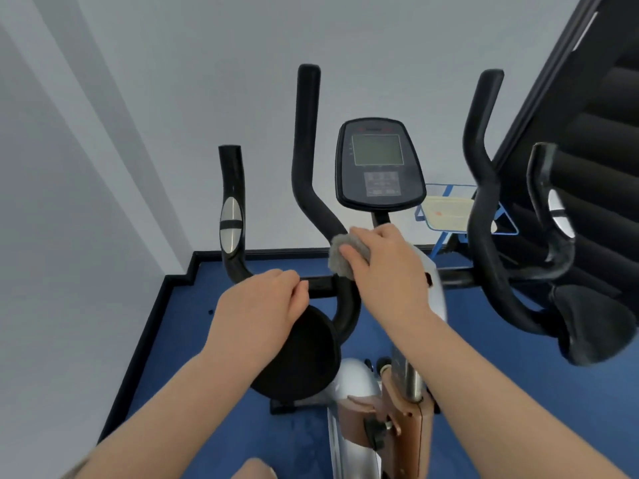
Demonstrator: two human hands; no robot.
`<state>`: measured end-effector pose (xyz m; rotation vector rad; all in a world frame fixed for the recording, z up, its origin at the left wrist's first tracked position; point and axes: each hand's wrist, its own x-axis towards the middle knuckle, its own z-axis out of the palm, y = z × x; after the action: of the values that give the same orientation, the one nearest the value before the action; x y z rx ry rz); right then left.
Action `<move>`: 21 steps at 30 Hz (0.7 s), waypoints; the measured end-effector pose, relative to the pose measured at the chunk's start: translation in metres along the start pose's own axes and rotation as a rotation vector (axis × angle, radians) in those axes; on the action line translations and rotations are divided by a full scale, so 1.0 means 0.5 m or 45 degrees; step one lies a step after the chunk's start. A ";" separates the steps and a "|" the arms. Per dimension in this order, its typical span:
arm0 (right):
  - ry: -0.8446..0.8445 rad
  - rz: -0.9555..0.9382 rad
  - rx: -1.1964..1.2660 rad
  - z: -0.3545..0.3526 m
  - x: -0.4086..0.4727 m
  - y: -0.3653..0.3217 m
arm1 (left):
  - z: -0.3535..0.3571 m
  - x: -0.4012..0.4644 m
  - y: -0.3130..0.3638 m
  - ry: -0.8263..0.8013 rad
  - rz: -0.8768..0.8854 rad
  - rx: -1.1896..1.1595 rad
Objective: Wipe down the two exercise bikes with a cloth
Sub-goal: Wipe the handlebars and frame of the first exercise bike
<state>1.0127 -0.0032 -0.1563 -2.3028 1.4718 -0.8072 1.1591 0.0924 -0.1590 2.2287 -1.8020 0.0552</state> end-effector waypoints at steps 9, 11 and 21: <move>-0.027 -0.146 0.094 -0.032 -0.059 0.033 | -0.002 0.003 -0.004 0.029 -0.027 -0.172; 0.040 -0.110 0.241 -0.034 -0.040 0.024 | -0.001 0.003 -0.006 0.029 -0.032 -0.219; 0.131 -0.205 0.477 -0.003 -0.090 0.056 | -0.003 -0.005 -0.009 0.104 -0.118 -0.312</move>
<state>0.9771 0.0253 -0.1832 -2.1363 1.0691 -1.1522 1.1632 0.0962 -0.1591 2.1009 -1.5689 -0.0874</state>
